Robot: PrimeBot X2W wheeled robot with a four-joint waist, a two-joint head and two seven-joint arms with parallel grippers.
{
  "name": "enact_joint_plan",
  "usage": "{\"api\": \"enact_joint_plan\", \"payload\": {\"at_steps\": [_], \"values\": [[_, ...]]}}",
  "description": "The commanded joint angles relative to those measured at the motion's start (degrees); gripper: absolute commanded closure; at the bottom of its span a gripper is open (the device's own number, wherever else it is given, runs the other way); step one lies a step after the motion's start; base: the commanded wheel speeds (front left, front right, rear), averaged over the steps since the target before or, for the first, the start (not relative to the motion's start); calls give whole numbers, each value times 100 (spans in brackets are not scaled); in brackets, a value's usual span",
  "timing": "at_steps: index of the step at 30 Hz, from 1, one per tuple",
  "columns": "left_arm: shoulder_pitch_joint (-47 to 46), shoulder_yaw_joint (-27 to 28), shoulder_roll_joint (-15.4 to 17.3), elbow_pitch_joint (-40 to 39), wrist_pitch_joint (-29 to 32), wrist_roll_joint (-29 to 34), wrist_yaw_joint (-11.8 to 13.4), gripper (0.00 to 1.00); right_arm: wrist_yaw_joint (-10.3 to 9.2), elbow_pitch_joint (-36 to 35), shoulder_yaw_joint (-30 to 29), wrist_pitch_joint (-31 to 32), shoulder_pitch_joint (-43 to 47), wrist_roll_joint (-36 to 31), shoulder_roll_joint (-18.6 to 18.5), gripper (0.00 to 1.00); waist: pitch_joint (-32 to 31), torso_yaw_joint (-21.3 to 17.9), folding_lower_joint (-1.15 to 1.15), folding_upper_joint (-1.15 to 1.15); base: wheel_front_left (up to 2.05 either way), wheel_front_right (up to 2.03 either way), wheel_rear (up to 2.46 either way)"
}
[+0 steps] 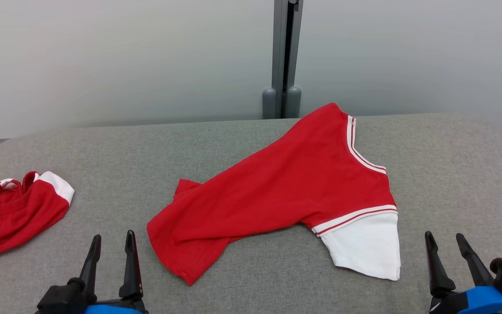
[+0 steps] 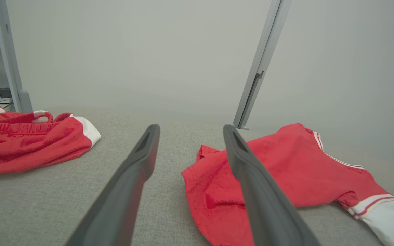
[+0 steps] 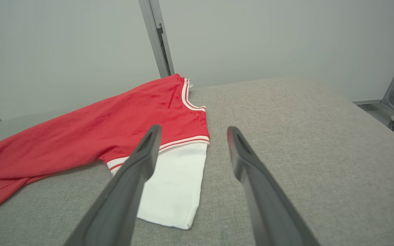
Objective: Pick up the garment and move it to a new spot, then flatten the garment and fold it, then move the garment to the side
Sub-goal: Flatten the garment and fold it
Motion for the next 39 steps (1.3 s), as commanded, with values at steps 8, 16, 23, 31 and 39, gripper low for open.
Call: {"api": "enact_joint_plan", "payload": {"at_steps": [8,16,23,31,39], "values": [[342,148,3,137,-24,321,-159,0,3,77,-41,17,127,52,-8,0,-90,41,1,0,0,0,0],[362,251,-72,43,-25,454,-215,0,2,68,71,-50,135,68,-8,0,-107,134,1,0,0,0,0],[299,122,-161,227,52,419,-242,0,2,121,120,40,81,55,-8,0,-67,95,1,0,0,0,0],[-51,-288,-316,849,784,248,-270,0,2,607,41,792,-211,4,-14,0,28,78,1,0,0,0,0],[-709,-615,-455,1764,1459,-190,-140,0,3,1708,-65,935,-939,181,-11,0,313,82,1,0,0,0,0]]}}
